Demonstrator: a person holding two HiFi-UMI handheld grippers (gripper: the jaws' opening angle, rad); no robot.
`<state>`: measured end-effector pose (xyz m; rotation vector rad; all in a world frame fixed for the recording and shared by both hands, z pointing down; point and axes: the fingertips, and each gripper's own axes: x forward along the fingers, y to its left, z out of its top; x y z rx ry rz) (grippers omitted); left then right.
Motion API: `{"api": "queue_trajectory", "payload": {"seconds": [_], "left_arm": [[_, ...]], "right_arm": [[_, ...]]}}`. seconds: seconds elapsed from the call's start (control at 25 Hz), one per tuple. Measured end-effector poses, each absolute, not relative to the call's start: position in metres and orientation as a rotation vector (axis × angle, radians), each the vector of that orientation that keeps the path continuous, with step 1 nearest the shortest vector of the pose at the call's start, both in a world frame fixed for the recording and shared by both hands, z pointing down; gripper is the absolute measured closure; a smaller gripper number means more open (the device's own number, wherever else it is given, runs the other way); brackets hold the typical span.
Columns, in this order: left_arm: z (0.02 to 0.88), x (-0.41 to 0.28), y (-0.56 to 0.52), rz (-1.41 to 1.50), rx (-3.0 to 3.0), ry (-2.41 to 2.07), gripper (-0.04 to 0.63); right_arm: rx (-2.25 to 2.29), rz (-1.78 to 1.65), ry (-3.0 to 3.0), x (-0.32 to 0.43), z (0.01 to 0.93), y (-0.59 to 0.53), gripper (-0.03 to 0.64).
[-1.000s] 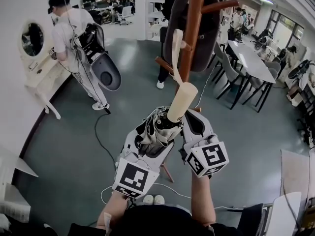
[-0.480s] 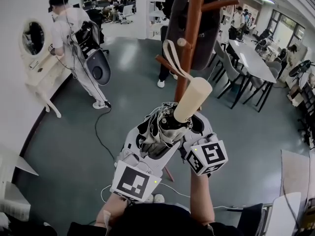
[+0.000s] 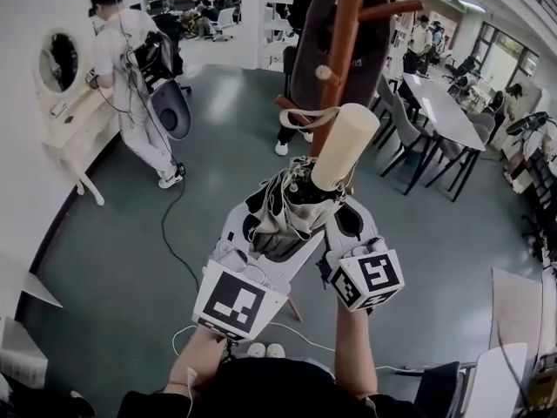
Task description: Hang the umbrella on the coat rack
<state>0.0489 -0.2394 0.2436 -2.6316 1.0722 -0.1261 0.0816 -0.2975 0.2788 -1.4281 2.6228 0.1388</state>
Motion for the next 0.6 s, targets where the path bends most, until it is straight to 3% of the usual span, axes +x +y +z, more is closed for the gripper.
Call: {"api": "queue_trajectory", "payload": {"seconds": [0.6], "left_arm": [[0.194,0.054,-0.273,-0.082,-2.593,1.048,0.298]], "right_arm": [[-1.456,0.149,2.602,0.091,0.272,-0.306,0.609]]}}
